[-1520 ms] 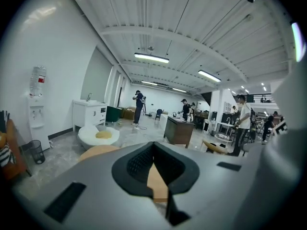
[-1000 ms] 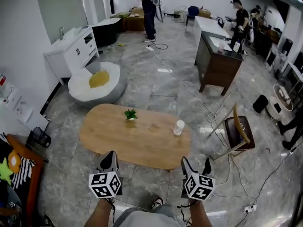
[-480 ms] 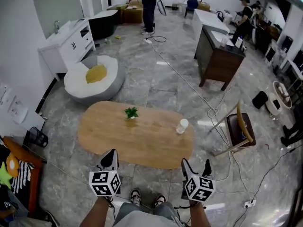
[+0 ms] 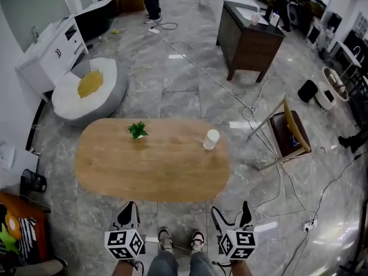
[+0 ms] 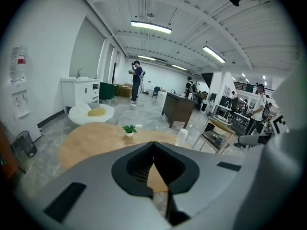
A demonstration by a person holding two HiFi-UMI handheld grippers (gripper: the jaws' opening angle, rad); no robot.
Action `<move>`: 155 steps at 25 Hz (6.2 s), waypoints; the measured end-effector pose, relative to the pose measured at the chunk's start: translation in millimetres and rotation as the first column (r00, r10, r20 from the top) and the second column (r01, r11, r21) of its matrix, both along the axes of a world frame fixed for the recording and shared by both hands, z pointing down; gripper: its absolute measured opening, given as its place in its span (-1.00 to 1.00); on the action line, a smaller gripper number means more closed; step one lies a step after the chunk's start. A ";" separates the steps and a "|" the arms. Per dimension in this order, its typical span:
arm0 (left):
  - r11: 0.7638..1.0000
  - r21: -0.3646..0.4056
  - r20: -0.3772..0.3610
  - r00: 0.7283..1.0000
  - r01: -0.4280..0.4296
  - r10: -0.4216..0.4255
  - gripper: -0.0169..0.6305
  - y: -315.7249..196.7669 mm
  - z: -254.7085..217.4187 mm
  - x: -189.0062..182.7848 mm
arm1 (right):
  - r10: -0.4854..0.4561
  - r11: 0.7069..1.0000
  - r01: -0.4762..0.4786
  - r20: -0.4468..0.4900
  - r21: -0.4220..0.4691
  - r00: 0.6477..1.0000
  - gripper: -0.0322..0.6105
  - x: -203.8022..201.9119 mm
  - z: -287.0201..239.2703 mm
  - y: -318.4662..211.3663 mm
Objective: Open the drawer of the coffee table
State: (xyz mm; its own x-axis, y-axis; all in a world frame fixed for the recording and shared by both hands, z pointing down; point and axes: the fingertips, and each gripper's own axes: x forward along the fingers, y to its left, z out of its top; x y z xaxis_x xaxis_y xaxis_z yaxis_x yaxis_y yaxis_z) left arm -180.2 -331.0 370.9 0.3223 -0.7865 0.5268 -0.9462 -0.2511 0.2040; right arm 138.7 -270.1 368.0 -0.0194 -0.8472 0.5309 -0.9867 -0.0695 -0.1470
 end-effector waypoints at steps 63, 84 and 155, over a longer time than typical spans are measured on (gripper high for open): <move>0.866 -0.432 0.058 0.950 -0.254 0.307 -0.97 82.3 317.9 160.9 | -0.640 0.729 0.668 0.199 -0.148 0.742 0.17 -5.6 396.3 -23.8; 0.866 -0.445 0.044 0.960 -0.230 0.278 -0.97 91.2 329.9 158.5 | -0.782 0.601 0.785 0.091 -0.152 0.616 -0.48 -4.1 397.8 -28.6; 0.810 -0.543 -0.035 0.970 -0.221 0.241 -0.97 194.6 355.6 156.9 | -0.985 0.108 0.962 0.105 -0.251 0.138 -0.62 -22.3 401.5 158.7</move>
